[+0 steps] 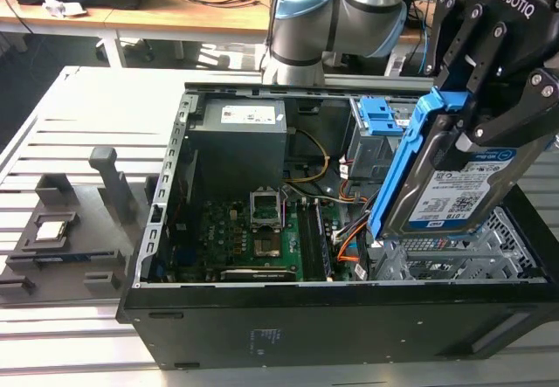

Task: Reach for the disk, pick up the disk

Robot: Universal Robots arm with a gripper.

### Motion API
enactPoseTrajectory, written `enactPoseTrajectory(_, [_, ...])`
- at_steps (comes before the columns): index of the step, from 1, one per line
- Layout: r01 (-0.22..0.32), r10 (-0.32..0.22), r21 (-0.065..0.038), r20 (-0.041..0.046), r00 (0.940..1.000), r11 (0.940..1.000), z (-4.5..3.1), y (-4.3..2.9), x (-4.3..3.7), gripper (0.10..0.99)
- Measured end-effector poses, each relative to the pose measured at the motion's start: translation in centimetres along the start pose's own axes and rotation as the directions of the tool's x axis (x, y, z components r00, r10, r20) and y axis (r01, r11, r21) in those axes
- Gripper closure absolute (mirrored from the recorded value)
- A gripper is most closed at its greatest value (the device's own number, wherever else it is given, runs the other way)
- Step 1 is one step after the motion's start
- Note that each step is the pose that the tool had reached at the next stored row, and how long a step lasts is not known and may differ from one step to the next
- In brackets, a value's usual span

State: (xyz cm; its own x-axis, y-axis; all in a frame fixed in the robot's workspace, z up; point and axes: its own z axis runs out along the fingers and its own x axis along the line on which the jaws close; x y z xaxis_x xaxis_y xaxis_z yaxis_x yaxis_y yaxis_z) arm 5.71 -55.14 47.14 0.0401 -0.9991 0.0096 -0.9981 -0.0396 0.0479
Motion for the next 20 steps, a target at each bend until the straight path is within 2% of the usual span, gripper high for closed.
enactPoseTrajectory(3, [0.000, 0.000, 0.000, 0.0000, 1.0000, 1.0000, -0.05, -1.03, 0.04, 0.718])
enactPoseTrajectory(4, [0.000, 0.000, 0.000, -0.0002, 1.0000, 1.0000, -0.08, -1.58, 0.06, 0.718])
enactPoseTrajectory(6, [0.000, 0.000, 0.000, -0.0002, 1.0000, 1.0000, -0.10, -2.03, 0.08, 0.718])
enactPoseTrajectory(10, [0.000, 0.000, 0.000, -0.0003, 1.0000, 1.0000, -0.16, -3.46, 0.14, 0.718])
enactPoseTrajectory(20, [0.000, 0.000, 0.000, -0.0004, 1.0000, 1.0000, -0.28, -6.06, 0.24, 0.718])
